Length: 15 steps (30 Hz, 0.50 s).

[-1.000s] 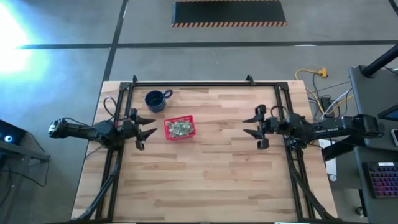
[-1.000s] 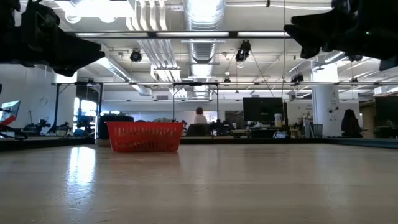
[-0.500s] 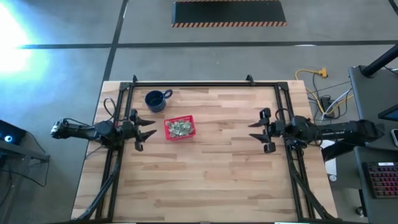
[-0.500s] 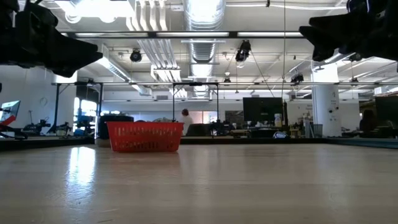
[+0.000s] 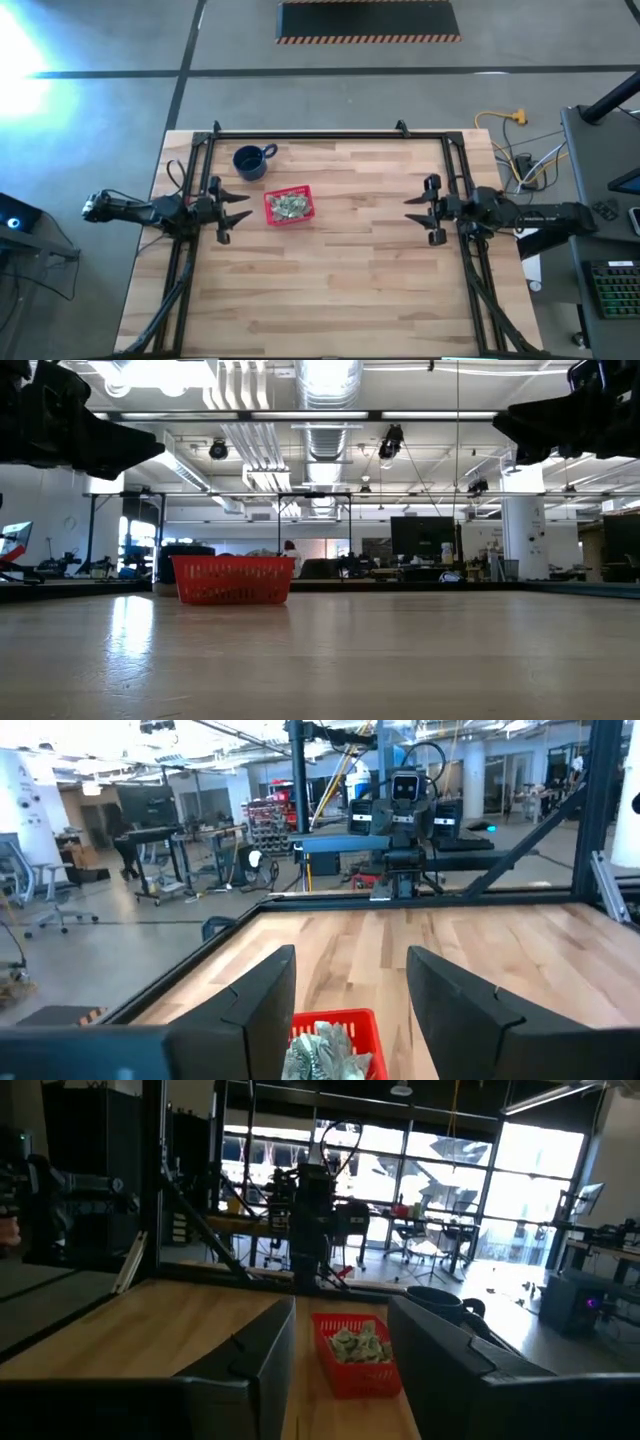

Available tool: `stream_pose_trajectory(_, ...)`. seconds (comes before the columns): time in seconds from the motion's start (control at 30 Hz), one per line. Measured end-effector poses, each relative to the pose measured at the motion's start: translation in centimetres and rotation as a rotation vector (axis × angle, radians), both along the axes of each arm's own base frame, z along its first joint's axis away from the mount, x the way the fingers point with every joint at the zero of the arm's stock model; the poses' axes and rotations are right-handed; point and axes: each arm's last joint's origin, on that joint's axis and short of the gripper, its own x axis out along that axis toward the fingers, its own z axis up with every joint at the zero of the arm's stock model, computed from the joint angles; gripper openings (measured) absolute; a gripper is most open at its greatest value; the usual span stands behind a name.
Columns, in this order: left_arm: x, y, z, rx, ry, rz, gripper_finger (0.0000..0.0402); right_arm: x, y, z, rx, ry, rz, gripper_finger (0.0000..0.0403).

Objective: Pick and place items into bin
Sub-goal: Return to Home Position

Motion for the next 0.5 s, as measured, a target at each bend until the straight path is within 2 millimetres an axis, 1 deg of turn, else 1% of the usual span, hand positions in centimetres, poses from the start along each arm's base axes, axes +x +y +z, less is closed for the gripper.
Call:
stream_pose_trajectory(0.17,0.0,-0.1,0.1,0.081,0.025,-0.048,0.0176,-0.7,0.1,-0.1,-0.025,0.001,0.009,0.0153)
stream_pose_trajectory(0.27,-0.2,-0.1,0.4,0.113,0.057,-0.063,0.0176,-1.0,0.2,-0.2,-0.05,-0.004,0.054,0.0151)
stream_pose_trajectory(0.37,-0.3,-0.1,1.0,0.119,0.068,-0.064,0.0176,-1.3,0.4,-0.3,-0.068,0.0,0.101,0.0148)
stream_pose_trajectory(0.5,-0.4,-0.2,1.0,0.129,0.072,-0.095,0.0176,-1.2,0.4,-0.6,-0.068,0.03,0.111,0.015)
